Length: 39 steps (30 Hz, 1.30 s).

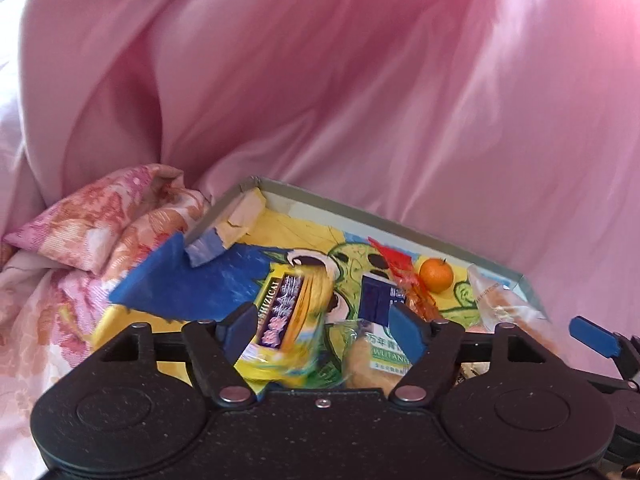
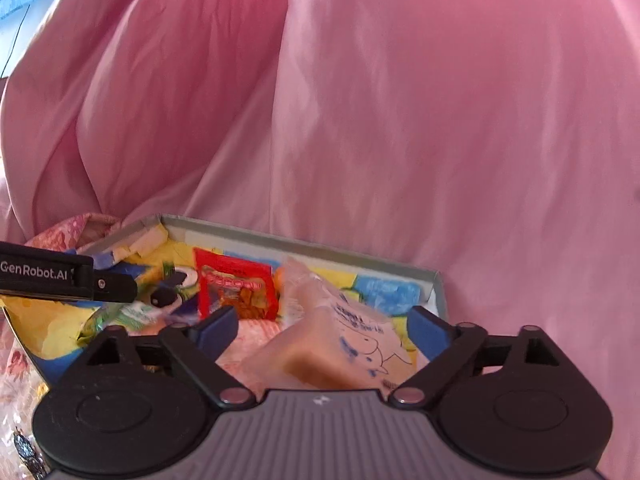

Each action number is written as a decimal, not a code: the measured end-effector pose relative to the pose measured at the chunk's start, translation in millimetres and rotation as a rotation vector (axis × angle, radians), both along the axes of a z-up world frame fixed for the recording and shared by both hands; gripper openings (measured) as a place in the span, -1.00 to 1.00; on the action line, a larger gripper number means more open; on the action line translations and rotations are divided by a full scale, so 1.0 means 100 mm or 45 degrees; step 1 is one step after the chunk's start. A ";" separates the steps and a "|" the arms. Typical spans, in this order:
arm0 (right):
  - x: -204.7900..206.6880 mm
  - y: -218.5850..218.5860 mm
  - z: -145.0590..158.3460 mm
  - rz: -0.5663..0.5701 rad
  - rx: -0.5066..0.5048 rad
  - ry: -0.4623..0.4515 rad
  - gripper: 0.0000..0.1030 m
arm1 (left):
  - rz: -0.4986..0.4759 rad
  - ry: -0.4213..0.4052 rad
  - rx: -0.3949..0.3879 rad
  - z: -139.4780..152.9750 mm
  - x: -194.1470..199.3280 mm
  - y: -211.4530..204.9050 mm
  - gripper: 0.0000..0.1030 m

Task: Organize snacks
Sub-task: 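Lower both packs into the tray and open both tools, then move both open tools back over the gold pack and dark meat pack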

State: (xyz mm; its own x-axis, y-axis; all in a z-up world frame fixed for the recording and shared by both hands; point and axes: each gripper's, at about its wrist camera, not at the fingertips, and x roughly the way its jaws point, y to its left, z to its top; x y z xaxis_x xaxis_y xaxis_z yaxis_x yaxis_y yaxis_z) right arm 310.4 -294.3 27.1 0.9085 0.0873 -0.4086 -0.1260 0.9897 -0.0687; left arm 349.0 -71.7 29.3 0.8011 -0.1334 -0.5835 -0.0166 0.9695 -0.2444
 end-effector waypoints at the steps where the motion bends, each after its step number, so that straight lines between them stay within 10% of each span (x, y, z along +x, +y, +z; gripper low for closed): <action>1: -0.05 0.00 0.03 0.002 0.007 -0.021 0.92 | 0.002 -0.014 -0.006 0.03 -0.04 0.03 0.51; 12: -0.87 0.12 0.42 -0.028 0.054 -0.276 1.00 | 0.034 -0.252 -0.003 0.47 -0.75 0.32 0.83; 23: -1.68 0.43 0.52 -0.015 0.061 -0.288 1.00 | 0.038 -0.312 0.068 0.58 -1.64 0.54 0.92; 39: -2.58 0.83 -0.05 0.042 0.005 -0.029 1.00 | -0.009 -0.054 0.212 0.02 -2.51 0.92 0.92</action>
State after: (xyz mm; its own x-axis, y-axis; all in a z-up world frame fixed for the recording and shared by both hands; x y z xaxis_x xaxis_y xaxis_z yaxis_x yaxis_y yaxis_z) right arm 52.2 -211.3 22.3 0.9142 0.1187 -0.3875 -0.1569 0.9852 -0.0684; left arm 97.9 20.7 30.8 0.8247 -0.0434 -0.5640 -0.0027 0.9967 -0.0807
